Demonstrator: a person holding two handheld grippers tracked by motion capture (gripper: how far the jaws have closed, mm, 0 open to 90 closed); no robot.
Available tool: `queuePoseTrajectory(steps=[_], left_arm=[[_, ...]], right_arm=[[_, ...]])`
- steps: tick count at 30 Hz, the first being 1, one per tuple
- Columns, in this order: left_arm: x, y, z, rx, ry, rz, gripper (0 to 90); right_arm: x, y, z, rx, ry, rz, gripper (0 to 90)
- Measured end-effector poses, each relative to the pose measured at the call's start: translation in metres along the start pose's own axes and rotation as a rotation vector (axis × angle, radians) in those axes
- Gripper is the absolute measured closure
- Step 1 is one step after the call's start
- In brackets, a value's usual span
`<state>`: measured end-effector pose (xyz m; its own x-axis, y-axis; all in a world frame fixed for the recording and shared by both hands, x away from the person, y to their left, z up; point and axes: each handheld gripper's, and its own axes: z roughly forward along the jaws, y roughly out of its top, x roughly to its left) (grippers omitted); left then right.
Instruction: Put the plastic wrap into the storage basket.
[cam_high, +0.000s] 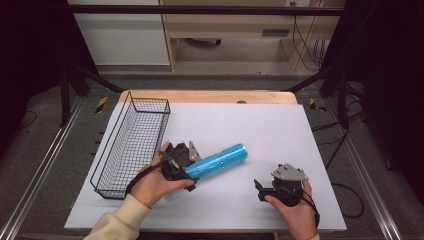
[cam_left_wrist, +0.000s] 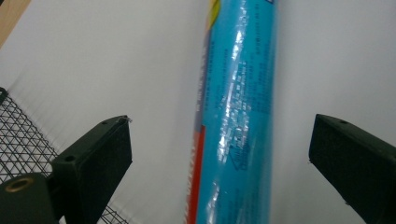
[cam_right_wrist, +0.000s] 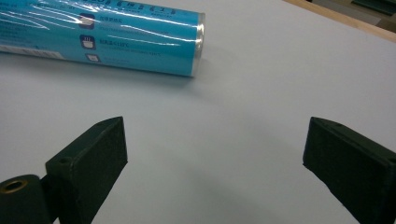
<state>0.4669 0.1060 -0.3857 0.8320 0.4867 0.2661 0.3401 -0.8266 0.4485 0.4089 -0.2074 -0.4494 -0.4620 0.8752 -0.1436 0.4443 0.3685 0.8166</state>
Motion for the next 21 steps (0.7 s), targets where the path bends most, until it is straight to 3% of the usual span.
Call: queuePoseTrajectory(steps=[3,6,8,9,12,14,16,18,21], left_arm=[[0.012,0.005,0.009,0.033,-0.044,-0.035,5.8],[0.014,0.008,0.013,0.061,-0.055,-0.032,6.4],[0.015,0.014,0.016,0.098,-0.080,-0.020,7.7],[0.015,0.020,0.018,0.127,-0.073,0.010,8.1],[0.013,0.030,0.021,0.192,-0.089,0.048,8.8],[0.013,0.036,0.024,0.233,-0.070,0.071,10.5],[0.014,0.039,0.026,0.256,-0.066,0.083,11.0],[0.015,0.043,0.032,0.299,-0.090,0.094,13.2],[0.016,0.046,0.036,0.318,-0.107,0.098,13.6]], right_arm=[[0.000,0.000,0.001,0.004,0.011,-0.007,6.7],[0.001,0.000,0.001,0.007,0.012,-0.007,6.8],[0.002,0.000,0.001,0.010,0.013,-0.007,6.8],[0.002,0.000,0.002,0.010,0.014,-0.010,6.8],[0.002,0.001,0.002,0.012,0.018,-0.006,6.8],[0.001,0.000,0.003,0.015,0.018,-0.010,6.7],[0.001,0.000,0.004,0.020,0.021,-0.006,6.7],[0.001,0.000,0.004,0.020,0.024,-0.006,6.7],[0.001,0.000,0.004,0.019,0.027,-0.008,6.7]])
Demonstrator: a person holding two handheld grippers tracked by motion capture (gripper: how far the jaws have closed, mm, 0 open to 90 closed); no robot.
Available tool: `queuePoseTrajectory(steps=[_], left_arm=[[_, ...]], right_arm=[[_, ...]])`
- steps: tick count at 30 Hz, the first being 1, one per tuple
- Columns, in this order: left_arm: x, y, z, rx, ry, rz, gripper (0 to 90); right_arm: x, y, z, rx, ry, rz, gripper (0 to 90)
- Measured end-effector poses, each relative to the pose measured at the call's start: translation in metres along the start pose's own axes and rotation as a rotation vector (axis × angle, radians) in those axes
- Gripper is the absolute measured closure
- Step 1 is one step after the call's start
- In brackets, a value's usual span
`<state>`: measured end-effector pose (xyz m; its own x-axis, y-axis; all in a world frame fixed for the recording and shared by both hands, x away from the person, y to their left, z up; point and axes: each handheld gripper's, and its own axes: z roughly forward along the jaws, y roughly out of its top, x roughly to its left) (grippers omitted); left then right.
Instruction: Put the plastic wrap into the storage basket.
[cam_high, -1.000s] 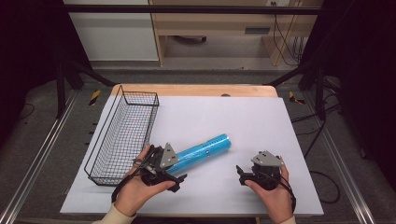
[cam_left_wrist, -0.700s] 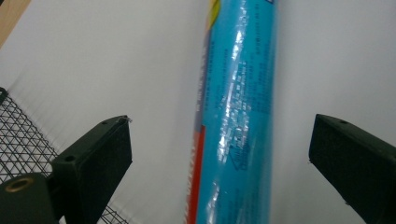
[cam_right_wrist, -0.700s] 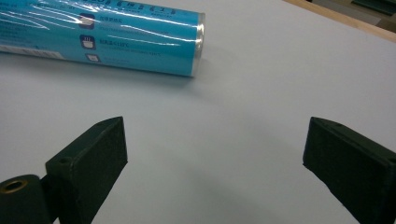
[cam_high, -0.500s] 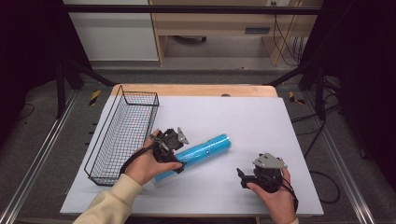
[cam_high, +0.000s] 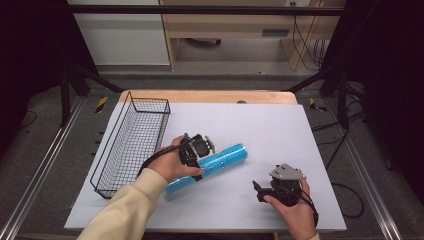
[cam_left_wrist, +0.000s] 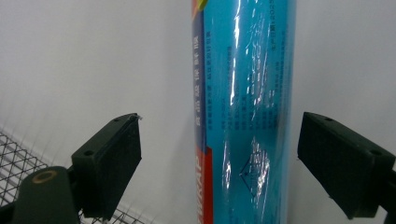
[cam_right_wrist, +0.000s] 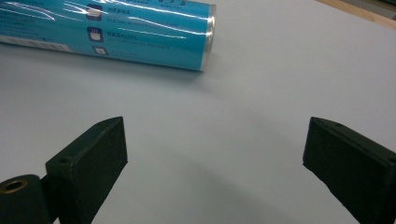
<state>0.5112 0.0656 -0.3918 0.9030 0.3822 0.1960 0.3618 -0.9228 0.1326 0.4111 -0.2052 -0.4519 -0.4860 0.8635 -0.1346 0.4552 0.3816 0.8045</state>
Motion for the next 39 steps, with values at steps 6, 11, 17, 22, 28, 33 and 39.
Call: queuePoseTrajectory(steps=[6,11,17,22,28,33,39], left_arm=[[0.000,0.005,0.006,-0.032,-0.019,-0.002,16.1],[-0.002,0.003,0.009,-0.154,-0.034,-0.049,19.0],[-0.005,0.001,0.018,-0.187,-0.036,-0.060,20.1],[-0.006,-0.002,0.026,-0.219,-0.036,-0.078,20.1],[-0.006,-0.002,0.034,-0.214,-0.040,-0.086,19.4],[-0.006,-0.003,0.039,-0.225,-0.051,-0.109,19.6],[-0.007,-0.003,0.045,-0.227,-0.061,-0.120,19.8]], right_arm=[[0.001,0.000,0.001,0.007,0.005,-0.001,6.7],[0.001,0.000,0.002,0.012,0.009,-0.008,6.7],[0.002,0.000,0.003,0.017,0.015,-0.009,6.7],[0.002,-0.001,0.003,0.020,0.018,-0.009,6.7],[0.003,-0.001,0.003,0.025,0.021,-0.013,6.7],[0.003,-0.001,0.003,0.023,0.024,-0.012,6.7],[0.003,-0.001,0.003,0.023,0.024,-0.014,6.8]])
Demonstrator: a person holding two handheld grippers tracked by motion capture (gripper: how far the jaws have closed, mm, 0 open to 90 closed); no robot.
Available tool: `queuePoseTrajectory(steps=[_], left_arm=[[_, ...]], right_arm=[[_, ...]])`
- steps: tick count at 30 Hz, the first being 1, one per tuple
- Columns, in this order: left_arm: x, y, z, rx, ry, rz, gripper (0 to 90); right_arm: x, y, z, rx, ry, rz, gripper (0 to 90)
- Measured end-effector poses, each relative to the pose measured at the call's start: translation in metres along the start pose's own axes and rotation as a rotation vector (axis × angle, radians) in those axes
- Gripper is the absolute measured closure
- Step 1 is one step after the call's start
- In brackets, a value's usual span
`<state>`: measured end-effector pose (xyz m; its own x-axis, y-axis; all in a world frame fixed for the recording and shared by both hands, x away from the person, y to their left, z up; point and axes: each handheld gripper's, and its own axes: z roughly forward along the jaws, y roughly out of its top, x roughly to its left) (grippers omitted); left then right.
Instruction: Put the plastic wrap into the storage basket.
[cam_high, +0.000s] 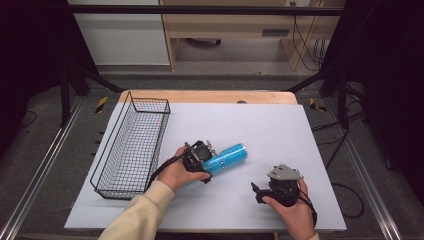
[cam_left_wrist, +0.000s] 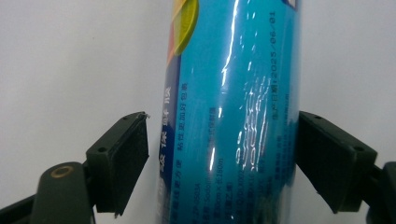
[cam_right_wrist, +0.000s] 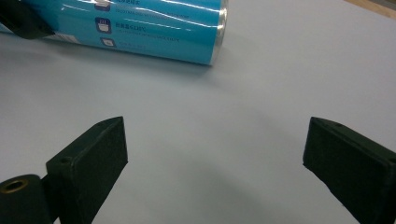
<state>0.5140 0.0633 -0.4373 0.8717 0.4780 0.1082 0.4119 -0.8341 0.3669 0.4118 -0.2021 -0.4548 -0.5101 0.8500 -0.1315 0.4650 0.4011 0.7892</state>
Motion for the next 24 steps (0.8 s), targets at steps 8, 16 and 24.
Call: queuePoseTrajectory(steps=[8,16,24], left_arm=[[0.001,-0.001,0.005,0.005,-0.005,-0.004,20.7],[0.002,-0.001,0.011,0.023,-0.012,-0.003,24.9],[0.001,0.000,0.012,0.014,-0.021,-0.008,29.4]], right_arm=[[0.001,0.000,0.000,0.004,0.002,-0.001,6.8],[0.002,0.000,0.001,0.009,0.008,0.000,6.9],[0.002,0.000,0.001,0.013,0.010,0.002,6.9]])
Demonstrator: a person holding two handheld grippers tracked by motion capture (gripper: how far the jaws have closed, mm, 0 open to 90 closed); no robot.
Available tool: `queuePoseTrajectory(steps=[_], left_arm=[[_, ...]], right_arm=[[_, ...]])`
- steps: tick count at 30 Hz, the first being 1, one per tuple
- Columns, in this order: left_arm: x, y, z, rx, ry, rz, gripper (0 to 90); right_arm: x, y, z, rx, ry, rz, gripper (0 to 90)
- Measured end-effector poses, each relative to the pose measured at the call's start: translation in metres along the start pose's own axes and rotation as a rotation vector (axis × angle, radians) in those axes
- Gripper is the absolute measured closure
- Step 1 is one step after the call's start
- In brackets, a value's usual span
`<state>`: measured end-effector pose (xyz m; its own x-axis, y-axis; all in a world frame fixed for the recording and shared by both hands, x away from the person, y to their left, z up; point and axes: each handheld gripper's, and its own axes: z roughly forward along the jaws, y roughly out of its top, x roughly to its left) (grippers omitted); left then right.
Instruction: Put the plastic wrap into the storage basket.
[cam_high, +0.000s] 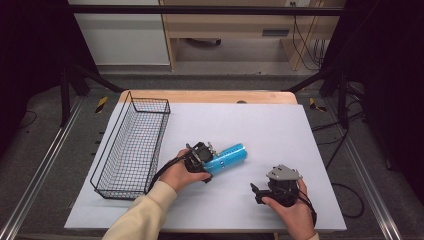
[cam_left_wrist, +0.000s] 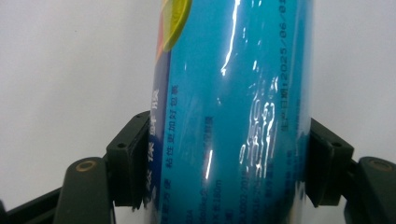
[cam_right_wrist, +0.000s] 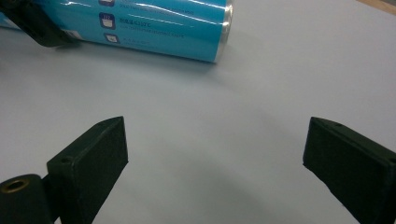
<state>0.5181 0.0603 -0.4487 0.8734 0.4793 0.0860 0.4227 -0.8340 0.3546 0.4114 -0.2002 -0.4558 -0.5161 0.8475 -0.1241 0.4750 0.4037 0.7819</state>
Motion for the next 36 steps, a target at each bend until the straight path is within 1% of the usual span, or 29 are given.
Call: queuePoseTrajectory(steps=[3,7,8,14,21,22,23,25,28,29,31,33,36], left_arm=[[0.001,0.000,0.000,0.000,-0.005,-0.002,29.4],[0.001,0.000,0.001,-0.004,-0.004,-0.004,29.4],[0.001,0.000,0.002,-0.003,0.000,0.003,29.5],[0.000,0.000,0.002,0.001,0.004,0.010,30.1],[-0.003,0.002,0.002,0.010,0.015,0.005,30.5],[-0.005,0.002,0.000,0.008,0.020,0.000,31.0],[-0.005,0.002,-0.001,-0.001,0.012,-0.016,31.1],[-0.004,0.002,-0.002,-0.007,0.006,-0.018,31.2],[-0.005,0.004,-0.010,-0.021,0.027,-0.019,31.3],[-0.005,0.004,-0.010,-0.021,0.027,-0.019,31.3],[-0.003,0.004,-0.016,-0.037,0.026,-0.028,31.3],[-0.003,0.004,-0.021,-0.042,0.036,-0.027,31.3],[-0.003,0.005,-0.033,-0.050,0.060,-0.022,31.4]], right_arm=[[0.000,0.000,0.000,0.003,0.004,-0.010,6.9],[0.000,0.000,0.000,0.001,0.004,-0.008,6.9],[0.000,0.000,0.001,0.002,0.006,-0.008,6.9],[0.001,-0.001,0.001,0.004,0.010,-0.015,7.0],[0.000,-0.001,0.001,0.005,0.011,-0.007,7.0],[0.000,-0.001,0.001,0.005,0.011,-0.007,7.1],[0.001,0.000,0.001,0.004,0.013,-0.005,7.1],[0.001,0.000,0.001,0.004,0.013,-0.006,7.1],[0.001,-0.001,0.001,0.008,0.015,-0.010,7.1],[0.001,-0.001,0.001,0.007,0.015,-0.010,7.1],[0.001,-0.001,0.001,0.005,0.015,-0.011,7.1],[0.001,-0.001,0.001,0.005,0.014,-0.007,7.1],[0.000,0.000,0.001,0.003,0.015,-0.007,7.1]])
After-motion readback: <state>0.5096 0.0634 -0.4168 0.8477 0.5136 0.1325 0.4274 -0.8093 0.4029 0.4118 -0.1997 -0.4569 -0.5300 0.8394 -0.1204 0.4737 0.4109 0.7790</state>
